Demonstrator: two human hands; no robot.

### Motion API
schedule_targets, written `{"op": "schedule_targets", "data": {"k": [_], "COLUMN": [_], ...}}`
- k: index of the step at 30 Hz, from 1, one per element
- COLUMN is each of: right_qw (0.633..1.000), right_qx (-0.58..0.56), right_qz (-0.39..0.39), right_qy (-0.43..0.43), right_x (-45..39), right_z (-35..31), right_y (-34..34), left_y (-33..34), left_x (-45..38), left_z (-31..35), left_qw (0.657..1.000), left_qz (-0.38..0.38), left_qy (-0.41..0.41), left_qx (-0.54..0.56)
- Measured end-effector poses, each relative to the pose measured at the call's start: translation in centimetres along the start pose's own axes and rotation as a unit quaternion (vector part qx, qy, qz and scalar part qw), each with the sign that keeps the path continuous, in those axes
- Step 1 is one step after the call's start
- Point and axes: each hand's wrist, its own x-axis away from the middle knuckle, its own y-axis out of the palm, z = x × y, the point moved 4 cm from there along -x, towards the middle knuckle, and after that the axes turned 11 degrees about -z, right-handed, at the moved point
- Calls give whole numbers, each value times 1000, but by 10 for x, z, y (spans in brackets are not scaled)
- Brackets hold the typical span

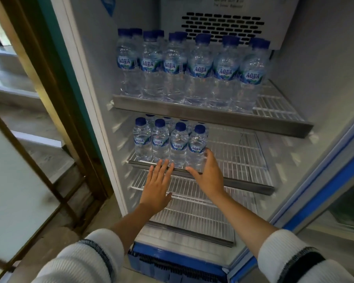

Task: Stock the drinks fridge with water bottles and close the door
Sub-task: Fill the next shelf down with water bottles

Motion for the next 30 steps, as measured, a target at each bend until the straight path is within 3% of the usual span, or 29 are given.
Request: {"op": "schedule_targets", "data": {"k": [3, 5, 10, 16, 24, 30], "right_qw": [993, 988, 957, 910, 850, 825], "right_qx": [64, 99, 153, 189, 191, 187], "right_qz": [78, 74, -71, -265, -386, -465], "right_qy": [-54, -97, -237, -258, -304, -262], "right_x": [18, 30, 53, 88, 201, 310], "right_z": [-12, -21, -57, -124, -220, -246], "right_y": [6, 17, 73, 150, 230, 277], "left_y": [-5, -7, -1, 1, 14, 30], "left_x": [9, 25, 96, 223, 418, 540], "left_z": [-7, -16, -49, -99, -130, -118], "left_qw": [1000, 998, 988, 965, 919, 894], "left_qz": [3, 9, -18, -31, -24, -75], "left_qy": [-11, -48, -151, -256, -383, -419], "left_qx": [18, 37, 33, 52, 92, 143]}}
